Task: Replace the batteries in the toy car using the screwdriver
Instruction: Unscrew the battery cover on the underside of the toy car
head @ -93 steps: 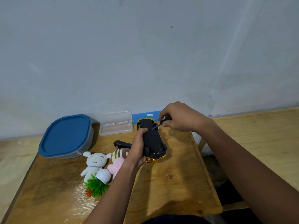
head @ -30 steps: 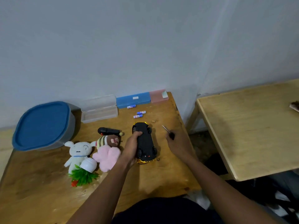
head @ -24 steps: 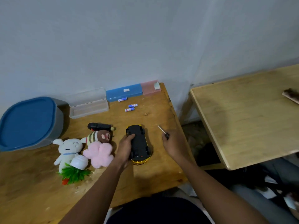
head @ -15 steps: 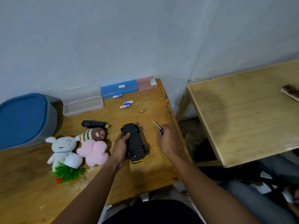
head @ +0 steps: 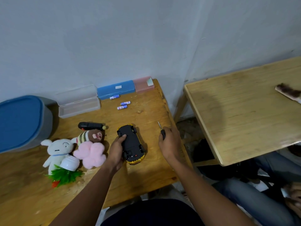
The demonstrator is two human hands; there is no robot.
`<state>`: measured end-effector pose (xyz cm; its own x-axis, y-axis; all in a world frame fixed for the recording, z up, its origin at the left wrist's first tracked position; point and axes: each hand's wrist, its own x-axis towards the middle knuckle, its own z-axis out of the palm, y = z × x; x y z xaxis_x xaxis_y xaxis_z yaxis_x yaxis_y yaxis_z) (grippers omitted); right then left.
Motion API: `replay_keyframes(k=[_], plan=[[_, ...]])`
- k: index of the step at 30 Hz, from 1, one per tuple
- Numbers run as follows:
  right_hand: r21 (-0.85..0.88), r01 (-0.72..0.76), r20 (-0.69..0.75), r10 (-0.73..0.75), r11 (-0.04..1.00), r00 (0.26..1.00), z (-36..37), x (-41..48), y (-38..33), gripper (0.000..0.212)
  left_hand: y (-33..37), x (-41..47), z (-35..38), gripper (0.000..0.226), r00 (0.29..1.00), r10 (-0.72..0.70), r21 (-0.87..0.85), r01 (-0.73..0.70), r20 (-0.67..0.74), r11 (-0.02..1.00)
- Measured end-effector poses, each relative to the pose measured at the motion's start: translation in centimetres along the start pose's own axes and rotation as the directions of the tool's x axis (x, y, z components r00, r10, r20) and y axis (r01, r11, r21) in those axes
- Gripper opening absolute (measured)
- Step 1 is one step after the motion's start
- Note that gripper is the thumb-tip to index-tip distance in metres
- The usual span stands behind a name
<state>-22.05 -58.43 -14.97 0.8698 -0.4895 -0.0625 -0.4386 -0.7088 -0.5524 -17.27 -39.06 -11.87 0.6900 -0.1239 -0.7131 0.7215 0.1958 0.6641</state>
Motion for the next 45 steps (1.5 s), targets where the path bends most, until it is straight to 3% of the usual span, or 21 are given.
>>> replay_keyframes(k=[5, 11, 14, 18, 23, 29, 35, 39, 41, 45], plan=[[0.0, 0.015, 0.031, -0.015, 1.0, 0.999, -0.1, 0.1, 0.1, 0.015, 0.1, -0.4, 0.0, 0.036, 0.999, -0.028, -0.023, 0.028, 0.027, 0.999], [-0.025, 0.044, 0.055, -0.042, 0.999, 0.998, -1.1, 0.2, -0.4, 0.038, 1.1, -1.5, -0.1, 0.043, 0.991, -0.112, -0.072, 0.118, 0.076, 0.99], [0.022, 0.208, -0.001, -0.208, 0.978, 0.978, -2.1, 0.2, -2.1, 0.039, 2.0, -2.0, 0.2, 0.047, 0.993, -0.083, -0.109, 0.092, 0.083, 0.99], [0.135, 0.443, 0.057, -0.453, 0.886, 0.89, -2.6, -0.2, -6.4, 0.036, 3.0, -2.8, 0.5, 0.045, 0.991, -0.047, -0.146, 0.065, 0.123, 0.987], [0.03, 0.586, 0.117, -0.585, 0.81, 0.802, -2.5, -1.4, -9.2, 0.043, 4.1, -3.7, 0.4, 0.046, 0.98, 0.076, -0.156, -0.047, 0.183, 0.987], [0.156, 0.531, 0.198, -0.553, 0.833, 0.81, -3.1, -1.6, -10.5, 0.039, 4.6, -4.2, 0.9, 0.047, 0.981, 0.163, -0.125, -0.149, 0.106, 0.981], [0.278, 0.413, 0.319, -0.489, 0.867, 0.812, -3.7, -0.6, -11.2, 0.035, 4.1, -4.1, 1.3, 0.049, 0.985, 0.138, -0.113, -0.126, 0.103, 0.986], [0.411, 0.425, 0.299, -0.559, 0.807, 0.773, -4.3, -0.6, -11.2, 0.03, 4.5, -3.6, 0.8, 0.052, 0.99, 0.105, -0.159, -0.09, 0.091, 0.983], [0.5, 0.357, 0.344, -0.559, 0.789, 0.755, -4.6, -0.7, -11.1, 0.03, 4.7, -3.4, 0.7, 0.051, 0.986, 0.122, -0.179, -0.1, 0.114, 0.979], [0.605, 0.234, 0.318, -0.5, 0.761, 0.806, -4.5, -0.4, -10.4, 0.037, 5.1, -3.0, 0.6, 0.046, 0.982, 0.112, -0.201, -0.081, 0.151, 0.976]])
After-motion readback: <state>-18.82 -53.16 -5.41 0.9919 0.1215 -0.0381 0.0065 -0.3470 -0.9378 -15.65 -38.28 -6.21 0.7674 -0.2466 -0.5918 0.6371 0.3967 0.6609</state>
